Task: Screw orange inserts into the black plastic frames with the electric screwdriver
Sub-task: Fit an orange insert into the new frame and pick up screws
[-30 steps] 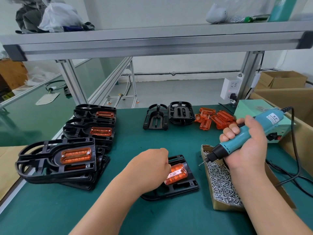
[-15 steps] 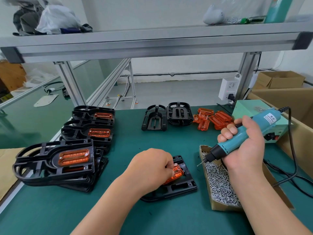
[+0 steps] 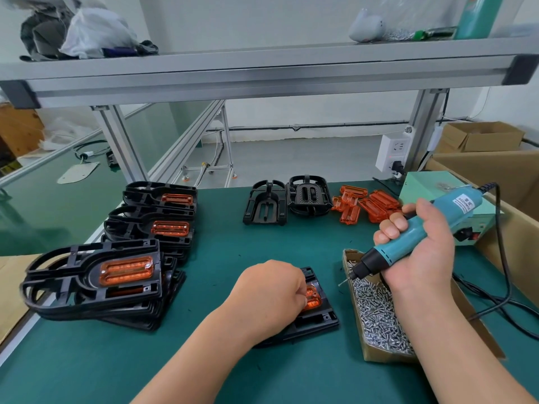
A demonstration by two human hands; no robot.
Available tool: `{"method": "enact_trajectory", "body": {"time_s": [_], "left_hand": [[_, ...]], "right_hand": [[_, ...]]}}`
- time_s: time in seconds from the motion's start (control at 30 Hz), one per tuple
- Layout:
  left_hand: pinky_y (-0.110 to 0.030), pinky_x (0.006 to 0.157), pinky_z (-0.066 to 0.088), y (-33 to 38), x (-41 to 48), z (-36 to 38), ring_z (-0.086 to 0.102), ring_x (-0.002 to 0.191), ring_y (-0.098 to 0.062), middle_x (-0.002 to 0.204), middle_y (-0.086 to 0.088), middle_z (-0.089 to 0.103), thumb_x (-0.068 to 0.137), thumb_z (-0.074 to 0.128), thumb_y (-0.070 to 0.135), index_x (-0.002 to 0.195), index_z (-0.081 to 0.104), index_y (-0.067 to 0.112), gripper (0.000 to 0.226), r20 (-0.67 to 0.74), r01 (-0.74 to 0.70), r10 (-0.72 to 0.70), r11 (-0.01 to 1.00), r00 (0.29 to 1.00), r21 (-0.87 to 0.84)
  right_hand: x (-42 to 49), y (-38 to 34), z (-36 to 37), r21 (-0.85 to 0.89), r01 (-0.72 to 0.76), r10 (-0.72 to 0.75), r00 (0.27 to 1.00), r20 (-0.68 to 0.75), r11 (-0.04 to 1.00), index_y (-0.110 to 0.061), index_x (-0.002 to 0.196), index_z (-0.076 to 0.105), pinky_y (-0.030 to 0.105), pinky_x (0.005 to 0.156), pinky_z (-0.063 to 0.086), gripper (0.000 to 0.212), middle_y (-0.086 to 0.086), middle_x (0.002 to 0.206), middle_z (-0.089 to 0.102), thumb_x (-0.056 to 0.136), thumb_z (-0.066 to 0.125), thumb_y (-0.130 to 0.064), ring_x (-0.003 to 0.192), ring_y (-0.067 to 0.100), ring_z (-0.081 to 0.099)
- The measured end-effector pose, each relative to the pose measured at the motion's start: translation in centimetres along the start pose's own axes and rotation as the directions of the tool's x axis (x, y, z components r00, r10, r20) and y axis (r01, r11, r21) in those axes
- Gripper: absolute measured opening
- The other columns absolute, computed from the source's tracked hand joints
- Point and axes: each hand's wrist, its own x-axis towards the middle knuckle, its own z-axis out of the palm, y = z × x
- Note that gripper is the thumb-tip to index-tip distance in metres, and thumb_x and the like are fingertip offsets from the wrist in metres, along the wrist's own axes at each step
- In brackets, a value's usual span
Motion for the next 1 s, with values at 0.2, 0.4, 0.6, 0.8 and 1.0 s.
{"method": "enact_trajectory", "body": {"time_s": [0.2, 0.4, 0.6, 0.8, 1.0], "left_hand": [[-0.036, 0.078, 0.057, 0.1, 0.2, 0.3, 0.065, 0.090, -0.023, 0.094, 0.006, 0.070, 0.096, 0.060, 0.036, 0.097, 0.070, 0.027, 0.013, 0.005, 0.007, -0.007, 1.000, 1.000, 0.030], [-0.031, 0.074, 0.049, 0.1, 0.1, -0.1, 0.064, 0.095, -0.020, 0.098, 0.009, 0.070, 0.096, 0.066, 0.038, 0.099, 0.073, 0.028, 0.012, 0.047, -0.011, 0.011, 1.000, 0.999, -0.011], [-0.036, 0.079, 0.057, 1.0, -0.8, -0.2, 0.065, 0.091, -0.025, 0.093, 0.003, 0.071, 0.093, 0.067, 0.032, 0.096, 0.072, 0.023, 0.011, 0.077, -0.069, 0.065, 0.996, 0.995, 0.049], [-0.034, 0.075, 0.055, 0.7, -1.0, -0.7, 0.064, 0.088, -0.019, 0.089, 0.005, 0.070, 0.095, 0.062, 0.043, 0.093, 0.070, 0.023, 0.021, 0.077, -0.075, 0.077, 0.997, 0.994, -0.025], [-0.024, 0.074, 0.050, -0.8, -0.2, -1.7, 0.060, 0.074, -0.001, 0.086, 0.016, 0.067, 0.102, 0.049, 0.030, 0.099, 0.066, 0.034, 0.018, 0.021, 0.091, -0.101, 0.765, 0.995, -0.638]], "right_hand": [[-0.1, 0.0, 0.0, -0.003, 0.003, -0.003, 1.000, 0.004, 1.000, -0.019, 0.084, 0.056, 0.023, 0.055, 0.041, 0.021, -0.003, 0.069, 0.045, 0.102, 0.058, -0.029, 0.057, 0.012, 0.044], [-0.2, 0.1, 0.1, -0.022, 0.003, -0.003, 1.000, 0.001, 1.000, -0.019, 0.084, 0.056, 0.023, 0.055, 0.040, 0.021, -0.003, 0.069, 0.045, 0.103, 0.057, -0.029, 0.057, 0.011, 0.044], [-0.2, 0.2, 0.1, -0.036, 0.005, -0.005, 1.000, -0.008, 0.999, -0.018, 0.084, 0.055, 0.024, 0.055, 0.040, 0.022, -0.003, 0.069, 0.044, 0.104, 0.056, -0.028, 0.057, 0.012, 0.043], [-0.3, 0.2, 0.1, -0.031, 0.007, -0.007, 1.000, 0.004, 0.999, -0.018, 0.084, 0.056, 0.024, 0.055, 0.041, 0.022, -0.003, 0.069, 0.045, 0.103, 0.056, -0.029, 0.057, 0.012, 0.044], [-0.4, 0.1, 0.1, -0.003, -0.002, 0.002, 1.000, -0.001, 1.000, -0.018, 0.085, 0.056, 0.023, 0.055, 0.041, 0.021, -0.003, 0.069, 0.045, 0.103, 0.058, -0.028, 0.057, 0.012, 0.044]]}}
